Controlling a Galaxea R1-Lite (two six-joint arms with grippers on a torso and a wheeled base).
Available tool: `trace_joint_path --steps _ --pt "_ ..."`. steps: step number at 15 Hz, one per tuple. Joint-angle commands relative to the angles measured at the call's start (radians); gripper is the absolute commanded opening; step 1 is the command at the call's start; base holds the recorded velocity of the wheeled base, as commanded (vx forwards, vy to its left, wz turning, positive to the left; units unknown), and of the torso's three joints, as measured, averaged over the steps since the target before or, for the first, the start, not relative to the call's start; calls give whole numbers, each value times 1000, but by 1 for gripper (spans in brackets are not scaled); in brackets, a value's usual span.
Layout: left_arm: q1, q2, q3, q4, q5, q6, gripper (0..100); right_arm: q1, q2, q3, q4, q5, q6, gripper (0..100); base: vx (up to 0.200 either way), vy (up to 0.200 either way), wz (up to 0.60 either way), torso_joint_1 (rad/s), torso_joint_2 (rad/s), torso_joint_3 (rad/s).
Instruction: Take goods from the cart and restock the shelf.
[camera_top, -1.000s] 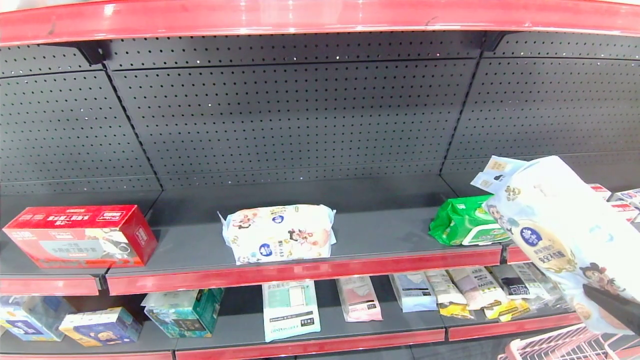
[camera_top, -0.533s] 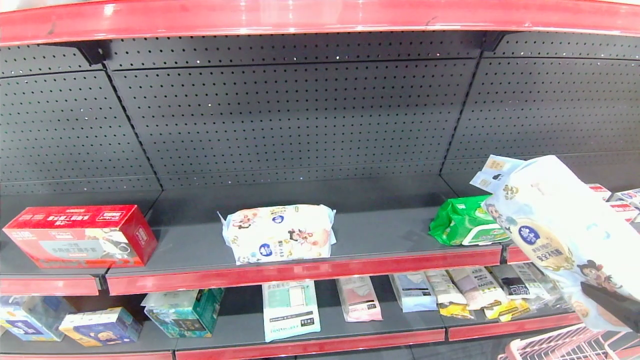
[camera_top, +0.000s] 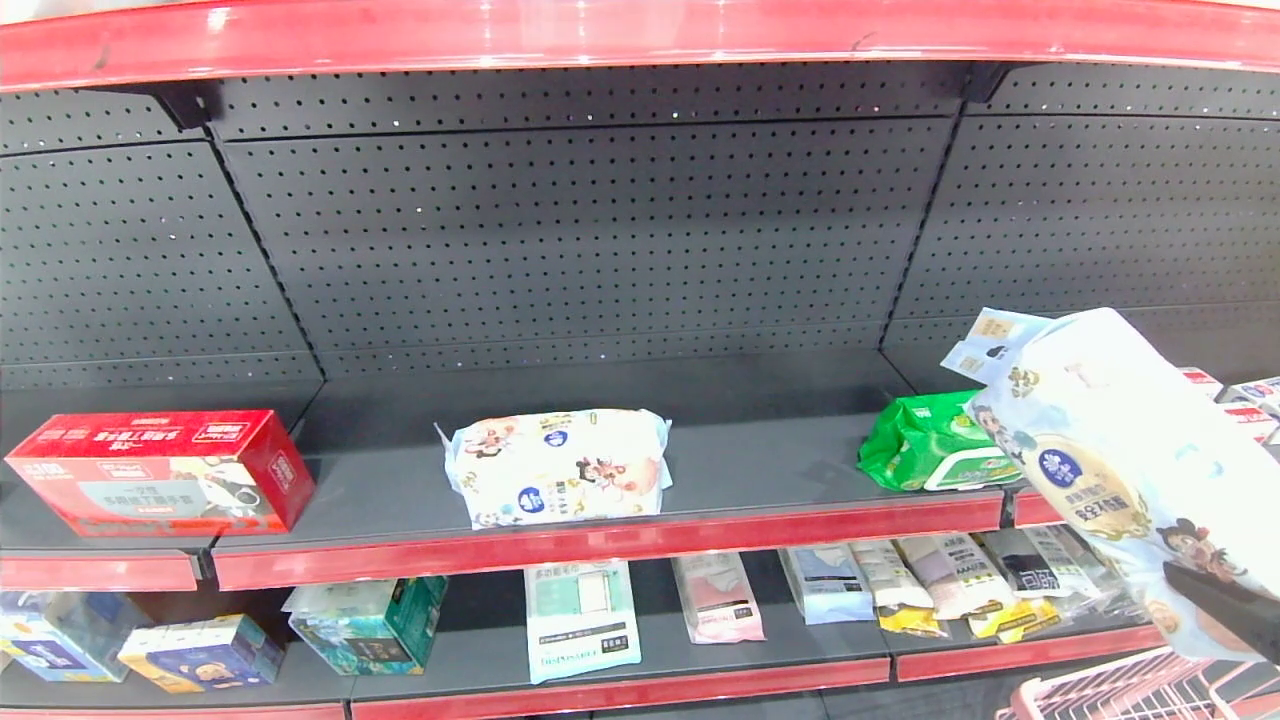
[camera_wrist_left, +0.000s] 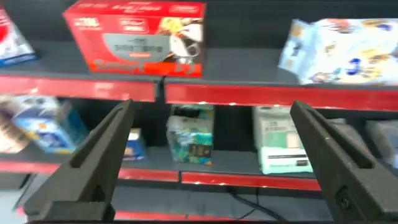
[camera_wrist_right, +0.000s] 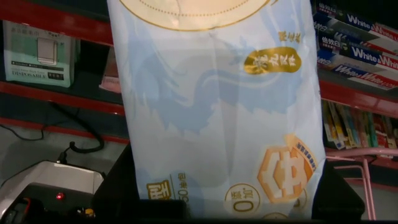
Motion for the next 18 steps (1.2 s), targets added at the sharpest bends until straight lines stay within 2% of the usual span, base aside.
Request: trace_joint_path --steps 1,3,5,6,7,8,9,10,18 --pt "66 31 16 8 24 6 100 -1 0 -2 0 0 1 0 0 0 0 0 0 0" --pt "149 -1 41 51 21 12 100 -1 -5 1 -1 0 1 0 0 0 0 0 0 0" --pt "141 -38 45 51 -42 17 100 -1 -6 2 -1 0 2 0 0 0 0 0 0 0" --pt "60 -141 42 54 -229 21 100 0 -6 -2 0 1 2 0 0 0 0 0 0 0" --pt "66 -145 53 42 -275 24 100 0 -6 -4 -1 1 1 0 0 0 0 0 0 0" --pt "70 -155 94 -7 -301 50 100 2 -8 -4 -1 1 -1 0 0 0 0 0 0 0" --pt "81 -158 99 -21 -307 43 100 2 -8 -7 -1 1 -1 0 0 0 0 0 0 0" --pt "81 -158 99 -17 -304 21 100 0 -5 -13 0 1 -1 0 0 0 0 0 0 0" --pt "84 -161 99 -18 -301 26 100 0 21 -30 -1 1 2 0 0 0 0 0 0 0"
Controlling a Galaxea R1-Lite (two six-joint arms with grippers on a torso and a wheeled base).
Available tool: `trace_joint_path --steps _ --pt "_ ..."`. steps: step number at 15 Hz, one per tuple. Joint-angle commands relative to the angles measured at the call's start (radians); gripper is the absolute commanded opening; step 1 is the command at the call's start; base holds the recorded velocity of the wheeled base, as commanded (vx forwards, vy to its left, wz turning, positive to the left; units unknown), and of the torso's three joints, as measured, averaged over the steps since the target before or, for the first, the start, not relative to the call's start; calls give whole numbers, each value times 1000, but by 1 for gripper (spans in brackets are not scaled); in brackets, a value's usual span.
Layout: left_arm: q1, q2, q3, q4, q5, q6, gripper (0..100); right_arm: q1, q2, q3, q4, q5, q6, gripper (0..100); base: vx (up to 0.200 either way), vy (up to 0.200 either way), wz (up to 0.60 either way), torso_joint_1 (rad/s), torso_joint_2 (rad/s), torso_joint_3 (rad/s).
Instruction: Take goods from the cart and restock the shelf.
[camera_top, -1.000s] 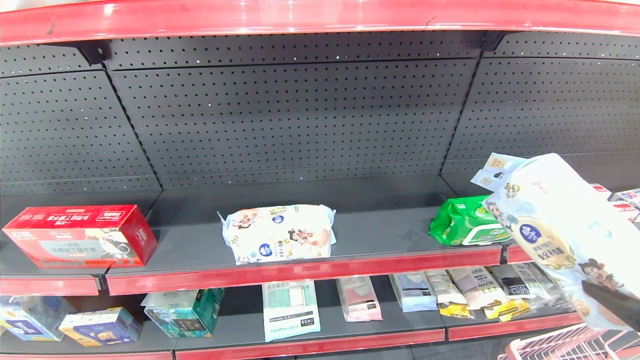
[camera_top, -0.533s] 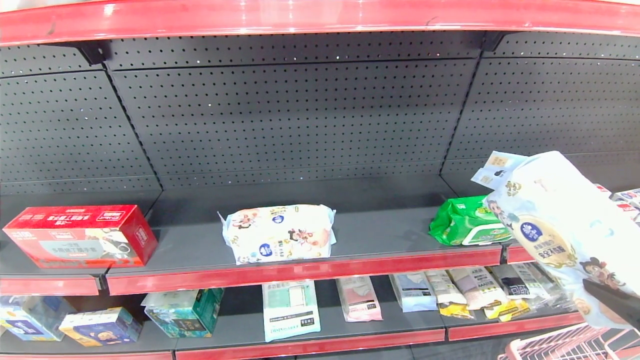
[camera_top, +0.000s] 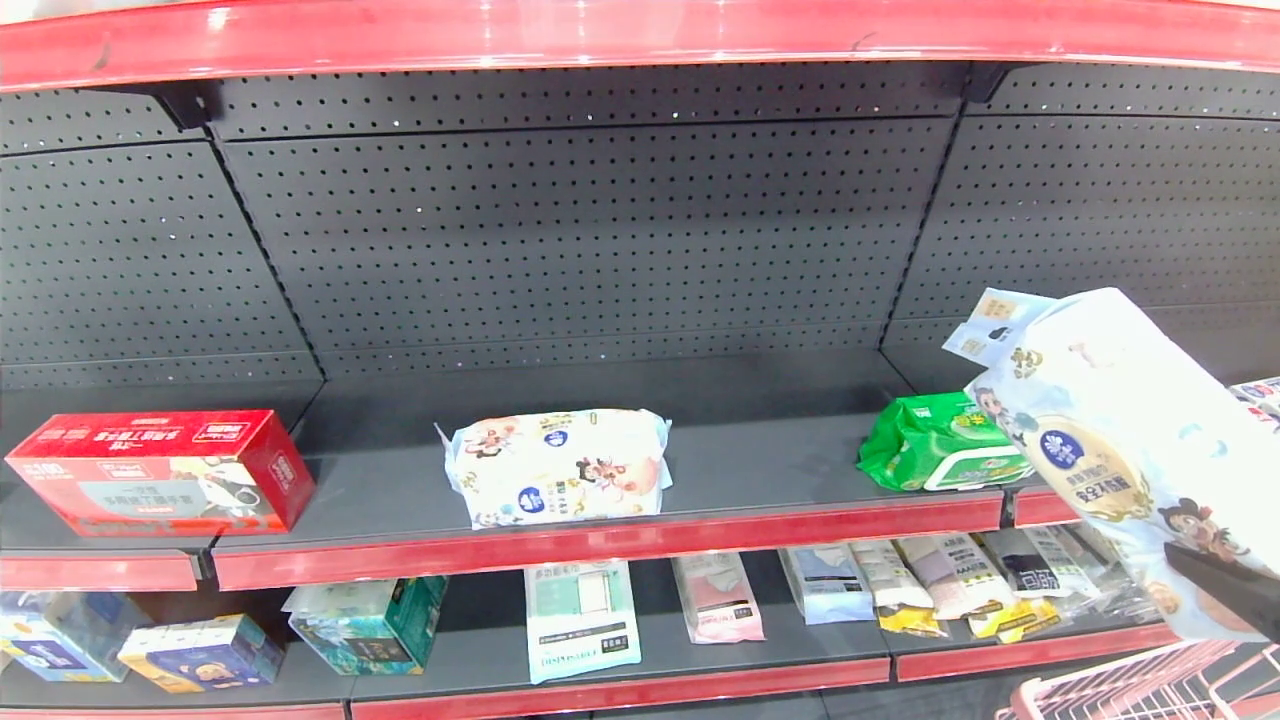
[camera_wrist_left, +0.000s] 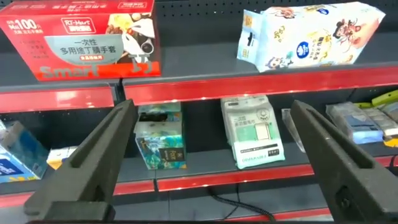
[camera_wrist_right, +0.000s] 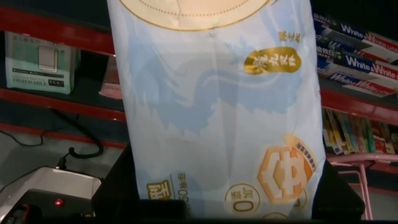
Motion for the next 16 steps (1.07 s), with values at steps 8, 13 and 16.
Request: trace_joint_path --steps 8,13,16 --pt "17 -50 1 -2 0 -2 100 0 27 -18 0 0 0 0 0 0 525 6 1 3" --pt "19 -56 1 -2 -1 0 100 8 59 -83 0 6 -6 0 0 0 120 0 0 1" --pt "19 -56 1 -2 0 -2 100 27 208 -193 0 92 -55 0 0 0 0 0 0 0"
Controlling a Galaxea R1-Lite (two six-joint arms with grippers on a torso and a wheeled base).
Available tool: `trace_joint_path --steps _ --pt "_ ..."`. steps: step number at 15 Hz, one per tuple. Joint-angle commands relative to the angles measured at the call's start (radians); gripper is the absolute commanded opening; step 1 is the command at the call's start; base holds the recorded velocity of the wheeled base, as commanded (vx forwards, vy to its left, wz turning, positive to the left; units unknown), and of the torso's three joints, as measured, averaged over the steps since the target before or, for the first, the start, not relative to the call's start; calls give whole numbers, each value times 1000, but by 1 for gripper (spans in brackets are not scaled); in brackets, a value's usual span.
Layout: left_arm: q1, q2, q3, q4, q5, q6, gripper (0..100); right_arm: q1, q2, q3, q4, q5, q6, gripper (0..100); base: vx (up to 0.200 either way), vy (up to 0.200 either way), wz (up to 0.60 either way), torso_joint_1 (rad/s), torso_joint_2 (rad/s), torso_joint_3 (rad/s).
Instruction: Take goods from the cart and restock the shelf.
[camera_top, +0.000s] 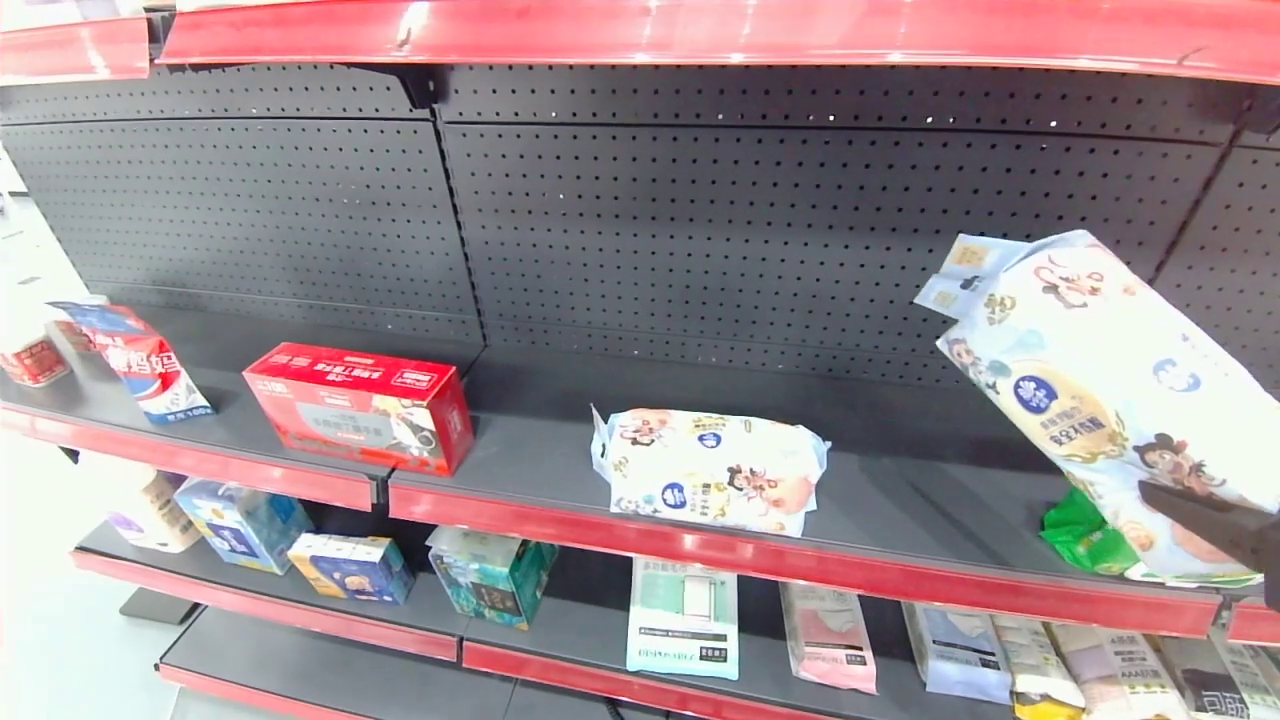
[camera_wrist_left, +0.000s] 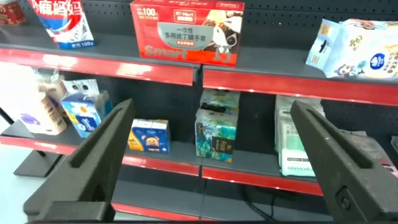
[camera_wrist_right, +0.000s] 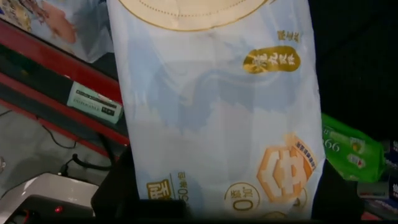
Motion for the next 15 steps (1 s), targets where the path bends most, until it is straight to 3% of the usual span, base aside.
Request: trace_joint_path --steps 1,4,10,15 --pt "0 -1 0 1 0 0 100 9 152 -79 -3 71 -44 0 0 0 0 0 0 0" --pt "0 -1 0 -1 0 0 100 -6 337 -97 -134 228 -130 0 0 0 0 0 0 0" --pt "0 -1 0 -1 0 0 100 -37 558 -172 -230 374 -231 0 0 0 0 0 0 0" --pt "0 -1 0 -1 0 0 100 -184 768 -298 -250 512 -386 0 0 0 0 0 0 0"
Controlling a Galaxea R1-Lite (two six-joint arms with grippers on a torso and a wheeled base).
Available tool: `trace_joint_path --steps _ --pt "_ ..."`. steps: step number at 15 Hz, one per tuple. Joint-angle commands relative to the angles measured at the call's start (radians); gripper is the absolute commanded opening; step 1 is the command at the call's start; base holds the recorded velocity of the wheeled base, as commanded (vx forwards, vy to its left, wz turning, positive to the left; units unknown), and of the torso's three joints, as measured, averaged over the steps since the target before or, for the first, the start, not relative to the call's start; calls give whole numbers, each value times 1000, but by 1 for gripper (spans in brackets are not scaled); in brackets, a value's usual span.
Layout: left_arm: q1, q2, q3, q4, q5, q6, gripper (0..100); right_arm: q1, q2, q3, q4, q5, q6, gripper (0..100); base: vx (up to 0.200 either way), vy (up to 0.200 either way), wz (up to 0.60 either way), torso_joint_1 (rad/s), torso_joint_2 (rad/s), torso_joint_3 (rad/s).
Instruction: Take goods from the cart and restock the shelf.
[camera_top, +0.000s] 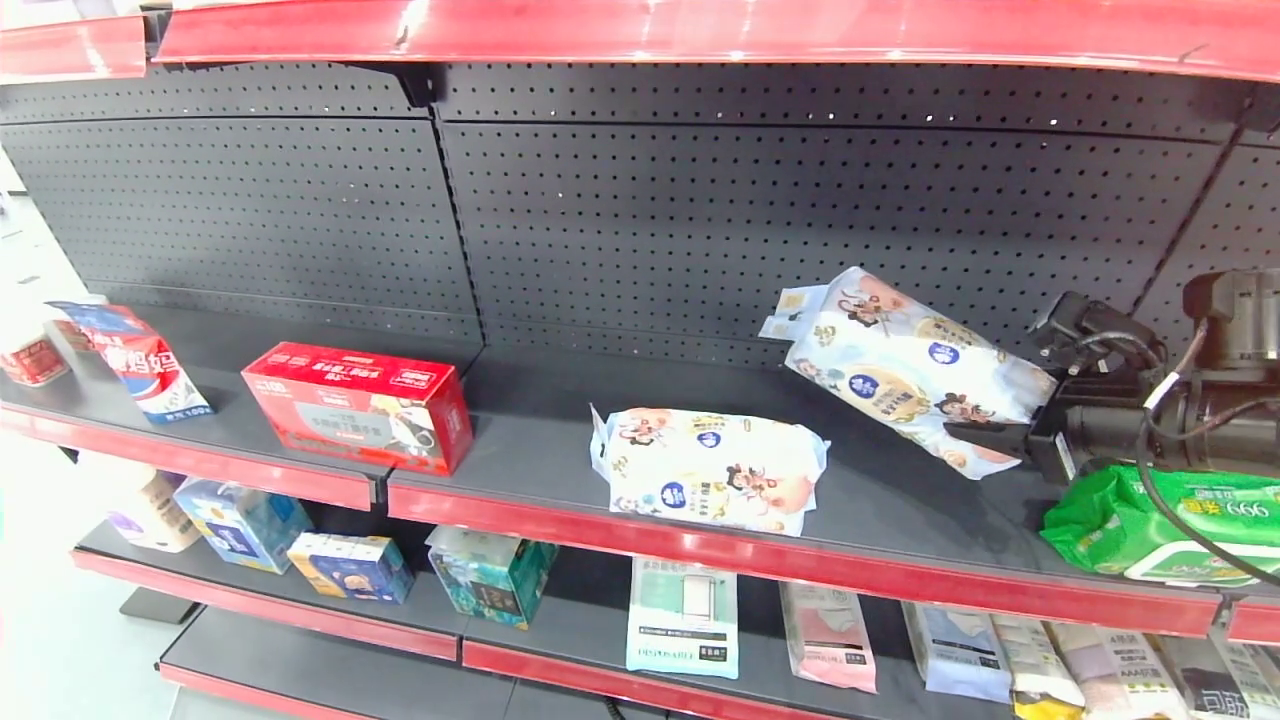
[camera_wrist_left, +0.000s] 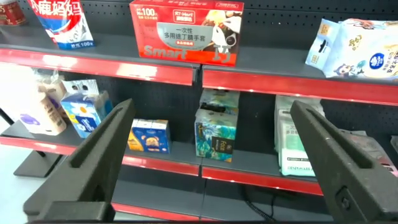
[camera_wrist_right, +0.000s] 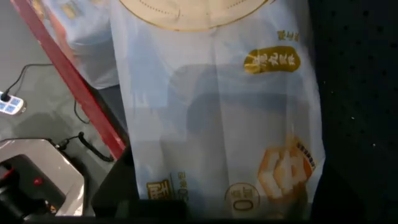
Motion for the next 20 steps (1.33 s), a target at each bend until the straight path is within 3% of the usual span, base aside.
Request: trace_joint_path --steps 1,14,20 --pt "0 0 0 0 0 0 100 -40 126 -72 0 33 -21 0 0 0 0 0 0 0" --pt "0 0 0 0 0 0 100 63 305 -204 1 101 -130 0 0 0 0 0 0 0" --pt "0 0 0 0 0 0 100 119 382 -359 72 91 -124 0 0 0 0 0 0 0"
